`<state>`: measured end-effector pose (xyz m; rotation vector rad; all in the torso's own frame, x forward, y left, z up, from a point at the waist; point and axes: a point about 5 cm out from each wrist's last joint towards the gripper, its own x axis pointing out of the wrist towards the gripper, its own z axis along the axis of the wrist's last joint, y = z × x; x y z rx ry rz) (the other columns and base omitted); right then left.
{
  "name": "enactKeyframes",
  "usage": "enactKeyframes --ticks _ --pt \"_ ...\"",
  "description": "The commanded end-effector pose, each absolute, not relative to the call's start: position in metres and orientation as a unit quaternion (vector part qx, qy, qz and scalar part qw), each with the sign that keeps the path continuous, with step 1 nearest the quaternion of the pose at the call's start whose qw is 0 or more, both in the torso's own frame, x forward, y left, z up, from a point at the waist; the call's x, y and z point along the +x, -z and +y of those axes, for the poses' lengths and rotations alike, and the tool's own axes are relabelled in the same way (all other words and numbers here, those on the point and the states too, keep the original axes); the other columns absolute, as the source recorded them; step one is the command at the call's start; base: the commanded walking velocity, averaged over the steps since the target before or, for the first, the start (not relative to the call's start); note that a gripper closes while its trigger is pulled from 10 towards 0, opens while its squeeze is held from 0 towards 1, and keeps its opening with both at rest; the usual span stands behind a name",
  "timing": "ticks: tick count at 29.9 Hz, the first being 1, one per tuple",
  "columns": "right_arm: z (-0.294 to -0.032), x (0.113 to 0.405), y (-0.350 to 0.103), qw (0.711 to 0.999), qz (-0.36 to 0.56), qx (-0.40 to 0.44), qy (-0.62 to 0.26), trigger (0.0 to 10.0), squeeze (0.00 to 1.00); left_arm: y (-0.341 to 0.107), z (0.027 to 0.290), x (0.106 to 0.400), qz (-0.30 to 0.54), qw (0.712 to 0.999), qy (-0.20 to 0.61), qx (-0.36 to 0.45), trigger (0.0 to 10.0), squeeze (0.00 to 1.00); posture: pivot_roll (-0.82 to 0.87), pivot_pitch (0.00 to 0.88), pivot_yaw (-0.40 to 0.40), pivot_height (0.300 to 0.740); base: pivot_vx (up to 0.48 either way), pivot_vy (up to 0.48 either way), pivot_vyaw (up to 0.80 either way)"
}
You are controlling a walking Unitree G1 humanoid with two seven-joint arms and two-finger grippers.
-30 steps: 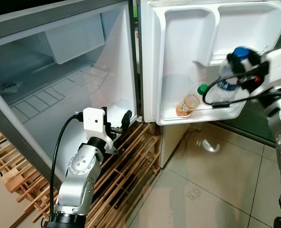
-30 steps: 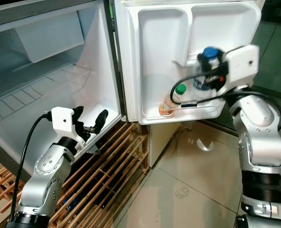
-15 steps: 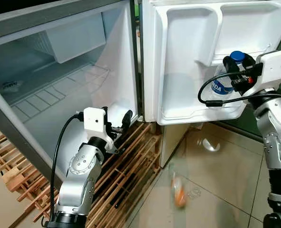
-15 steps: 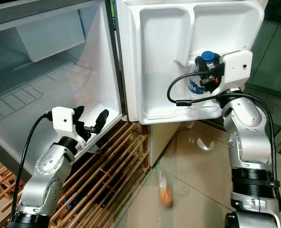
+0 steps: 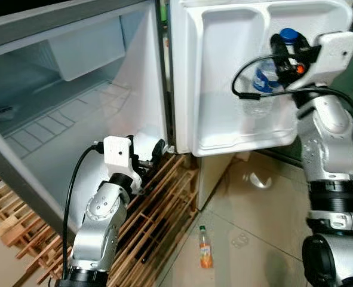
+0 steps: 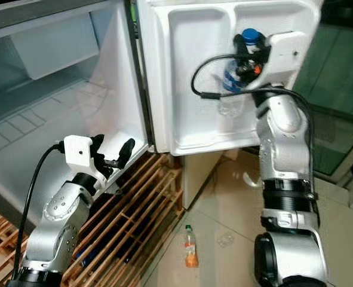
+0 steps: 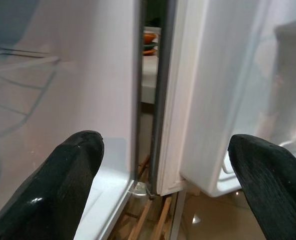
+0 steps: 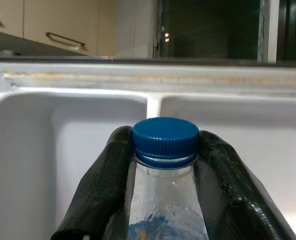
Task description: Restocking fridge
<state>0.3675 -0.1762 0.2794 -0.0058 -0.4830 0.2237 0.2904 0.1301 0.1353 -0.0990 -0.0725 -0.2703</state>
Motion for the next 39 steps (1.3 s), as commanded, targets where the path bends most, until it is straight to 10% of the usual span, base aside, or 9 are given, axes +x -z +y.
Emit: enactKeyframes --ticks 1,20,39 --pt "-0.155 0.370 -0.286 0.954 -0.258 -0.002 -0.153 0.0 0.00 -0.137 0.136 0.287 -0.037 0.991 0.124 -0.038 10.0 0.00 -0.11 0.000 0.063 0.740 0.000 0.000 0.00" --pt "-0.108 0.381 -0.274 0.930 -0.300 -0.070 -0.199 0.0 0.00 -0.142 0.170 0.241 -0.014 0.996 0.090 0.006 10.0 0.00 0.05 0.039 0.063 0.740 0.000 0.000 0.00" --pt "-0.112 0.383 -0.238 0.949 -0.266 -0.036 -0.167 0.0 0.00 -0.148 0.179 0.220 0.019 0.994 0.100 0.026 10.0 0.00 0.09 0.111 0.123 0.740 0.000 0.000 0.00"
